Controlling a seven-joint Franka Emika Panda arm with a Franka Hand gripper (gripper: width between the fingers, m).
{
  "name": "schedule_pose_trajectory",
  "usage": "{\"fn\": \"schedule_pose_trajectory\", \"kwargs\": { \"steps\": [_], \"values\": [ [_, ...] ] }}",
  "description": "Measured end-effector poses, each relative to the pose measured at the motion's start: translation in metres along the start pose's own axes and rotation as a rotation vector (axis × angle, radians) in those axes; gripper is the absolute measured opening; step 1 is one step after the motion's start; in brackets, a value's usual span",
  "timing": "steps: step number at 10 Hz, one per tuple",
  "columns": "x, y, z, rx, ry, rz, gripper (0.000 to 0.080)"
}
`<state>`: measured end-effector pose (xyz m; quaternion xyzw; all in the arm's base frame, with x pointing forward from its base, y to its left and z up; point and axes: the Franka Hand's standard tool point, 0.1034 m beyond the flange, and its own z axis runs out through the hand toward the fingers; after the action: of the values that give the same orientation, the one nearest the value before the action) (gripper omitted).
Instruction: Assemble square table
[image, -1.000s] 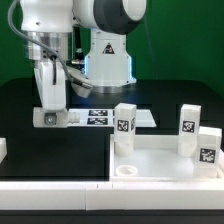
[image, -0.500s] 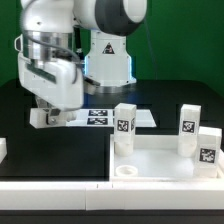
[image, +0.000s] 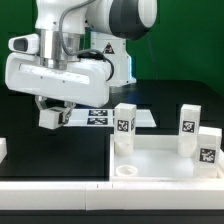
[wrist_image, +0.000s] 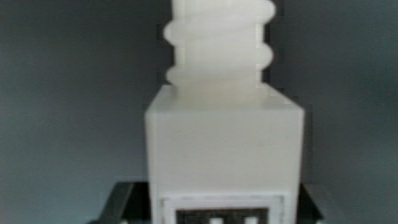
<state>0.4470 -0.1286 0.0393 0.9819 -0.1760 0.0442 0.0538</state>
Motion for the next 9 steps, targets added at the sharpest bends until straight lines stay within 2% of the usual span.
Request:
{"fn": "schedule_pose_trajectory", "kwargs": {
  "steps": [1,3,5,6,9],
  "values": [
    [0.000,0.002,0.000,-0.003,-0.002,-0.071,0.0264],
    [-0.006,0.013,0.007,0.010,-0.003,-0.061,0.0264],
    [-0.015,0.001,0.014,0.059,-0.031,-0.052,0.0264],
    [-0.015,0.000,0.012,0.075,-0.039,-0.043,0.0264],
    [-0.015,0.001,0.012,0.074,-0.039,-0.037,0.0264]
  ]
}}
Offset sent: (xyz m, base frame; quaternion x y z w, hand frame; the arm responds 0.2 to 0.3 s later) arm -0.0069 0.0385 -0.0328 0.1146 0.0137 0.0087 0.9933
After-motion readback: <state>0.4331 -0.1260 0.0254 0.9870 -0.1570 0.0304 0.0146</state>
